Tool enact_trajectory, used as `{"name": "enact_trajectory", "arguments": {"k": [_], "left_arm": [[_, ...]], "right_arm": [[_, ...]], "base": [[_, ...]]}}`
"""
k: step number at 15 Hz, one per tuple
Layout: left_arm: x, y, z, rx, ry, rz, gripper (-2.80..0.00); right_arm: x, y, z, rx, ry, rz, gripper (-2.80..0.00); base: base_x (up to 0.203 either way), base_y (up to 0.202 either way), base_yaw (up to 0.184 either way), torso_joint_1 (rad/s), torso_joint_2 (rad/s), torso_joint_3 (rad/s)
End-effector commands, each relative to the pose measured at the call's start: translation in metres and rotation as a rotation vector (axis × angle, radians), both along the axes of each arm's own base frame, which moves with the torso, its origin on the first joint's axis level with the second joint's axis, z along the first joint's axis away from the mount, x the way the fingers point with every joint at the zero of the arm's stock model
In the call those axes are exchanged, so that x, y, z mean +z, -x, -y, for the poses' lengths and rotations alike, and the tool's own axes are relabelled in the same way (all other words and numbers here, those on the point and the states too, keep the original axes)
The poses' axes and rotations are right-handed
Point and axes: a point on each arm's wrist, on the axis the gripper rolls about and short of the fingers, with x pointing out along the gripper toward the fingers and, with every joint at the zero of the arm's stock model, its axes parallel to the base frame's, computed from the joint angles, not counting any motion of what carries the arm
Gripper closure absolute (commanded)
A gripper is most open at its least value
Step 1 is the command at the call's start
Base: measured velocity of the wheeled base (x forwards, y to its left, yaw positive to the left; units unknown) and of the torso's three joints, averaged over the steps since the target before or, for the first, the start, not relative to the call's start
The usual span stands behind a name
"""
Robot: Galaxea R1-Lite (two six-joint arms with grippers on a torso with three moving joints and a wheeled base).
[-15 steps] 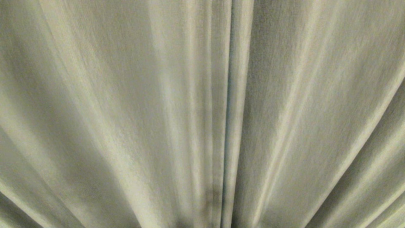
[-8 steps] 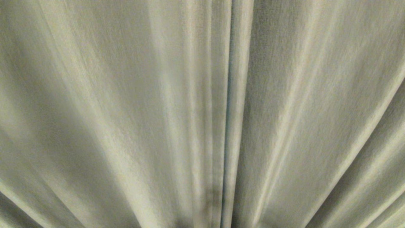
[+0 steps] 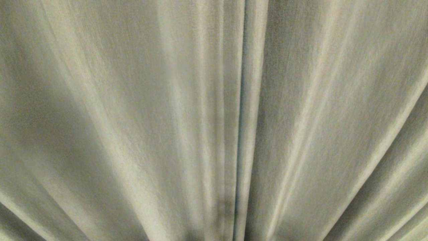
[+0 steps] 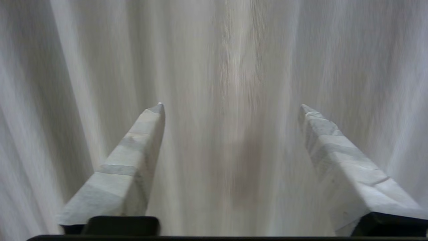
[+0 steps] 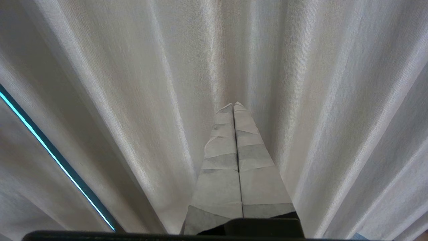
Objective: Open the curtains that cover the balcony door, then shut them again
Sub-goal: Pull the outer curtains open on both sides
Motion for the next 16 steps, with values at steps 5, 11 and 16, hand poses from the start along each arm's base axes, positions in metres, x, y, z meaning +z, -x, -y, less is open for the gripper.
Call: {"name": "enact_trajectory", "arguments": {"k": [5,11,16], "left_arm": [[0.028,-0.060,0.000,0.018,-0.018,-0.054,-2.80],[0.044,-0.140,-0.017,0.135,-0.008,-0.038,-2.80],[0.047,-0.202,-0.034,0.129,0.005,0.009,-2.80]], "right_arm": [[0.000,0.000,0.000,0.000,0.000,0.000,0.00],[0.000,0.000,0.000,0.000,0.000,-0.001,0.00],[0.000,0.000,0.000,0.000,0.000,-0.001,0.00]], "base": [[0.000,0.000,0.000,0.000,0.00,0.000],[0.000,0.000,0.000,0.000,0.00,0.000],[0.000,0.000,0.000,0.000,0.00,0.000]]}}
